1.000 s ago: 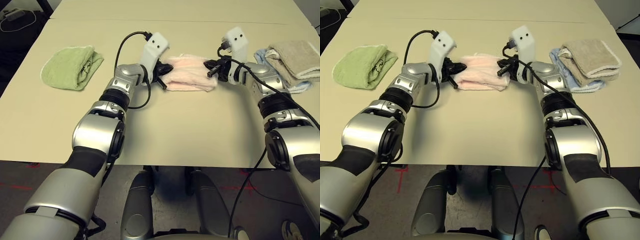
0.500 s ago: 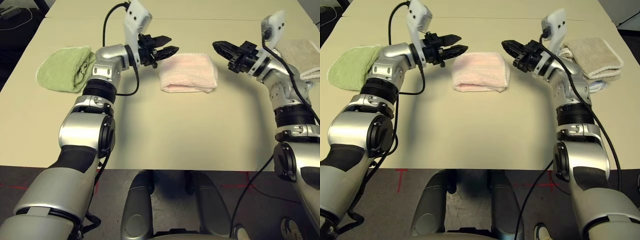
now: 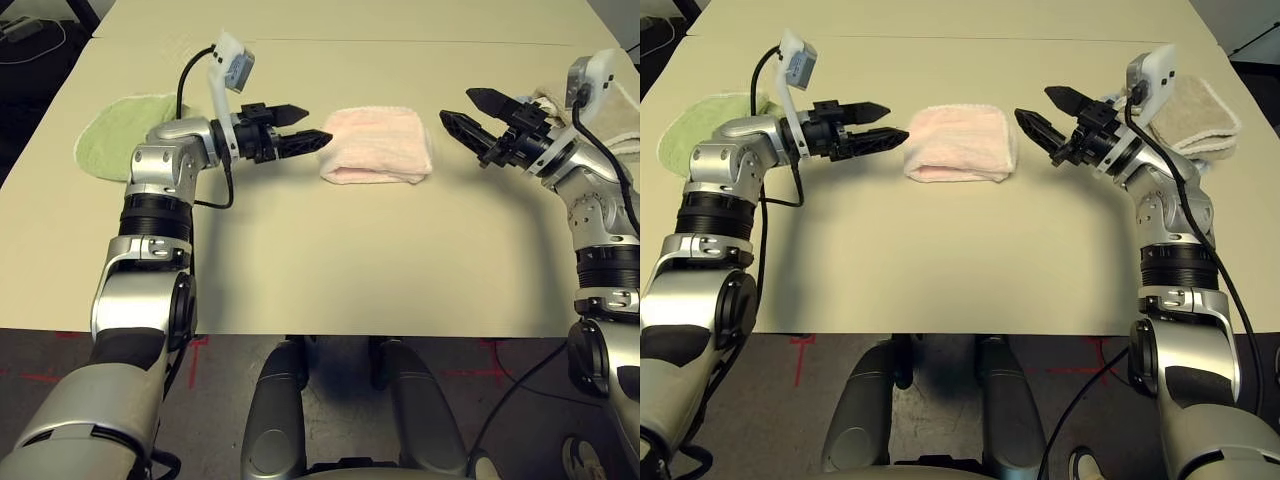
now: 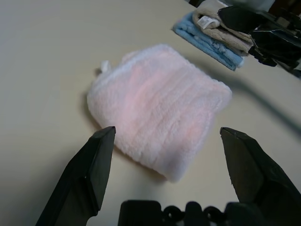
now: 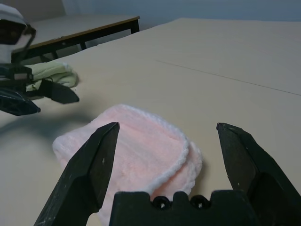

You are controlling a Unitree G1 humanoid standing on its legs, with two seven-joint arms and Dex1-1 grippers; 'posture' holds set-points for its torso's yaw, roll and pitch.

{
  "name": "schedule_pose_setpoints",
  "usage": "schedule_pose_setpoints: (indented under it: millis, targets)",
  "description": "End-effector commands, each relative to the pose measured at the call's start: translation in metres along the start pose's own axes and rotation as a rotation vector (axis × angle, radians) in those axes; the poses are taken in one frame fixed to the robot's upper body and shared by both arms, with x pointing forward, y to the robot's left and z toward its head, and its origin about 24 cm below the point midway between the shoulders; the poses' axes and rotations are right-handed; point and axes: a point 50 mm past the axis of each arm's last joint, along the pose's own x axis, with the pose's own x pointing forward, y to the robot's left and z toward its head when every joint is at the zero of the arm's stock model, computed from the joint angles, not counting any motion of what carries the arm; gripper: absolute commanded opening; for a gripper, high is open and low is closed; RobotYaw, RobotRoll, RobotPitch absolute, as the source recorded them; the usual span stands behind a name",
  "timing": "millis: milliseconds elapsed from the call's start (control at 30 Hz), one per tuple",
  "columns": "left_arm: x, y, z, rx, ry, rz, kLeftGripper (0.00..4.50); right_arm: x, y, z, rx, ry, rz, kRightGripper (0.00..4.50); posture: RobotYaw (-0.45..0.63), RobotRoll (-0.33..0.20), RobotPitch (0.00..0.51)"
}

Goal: Fold the towel and set it aside.

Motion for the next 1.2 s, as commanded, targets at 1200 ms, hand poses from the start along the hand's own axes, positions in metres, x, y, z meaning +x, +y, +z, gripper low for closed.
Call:
schedule_pose_setpoints:
  millis: [1200]
  targets:
    - [0.030,0.009,-0.033,-0.479,0.058,0.046,4.50,-0.038,0.006,-0.013,-0.213,0.167,0.172,4.48,0.04,0.000,0.257]
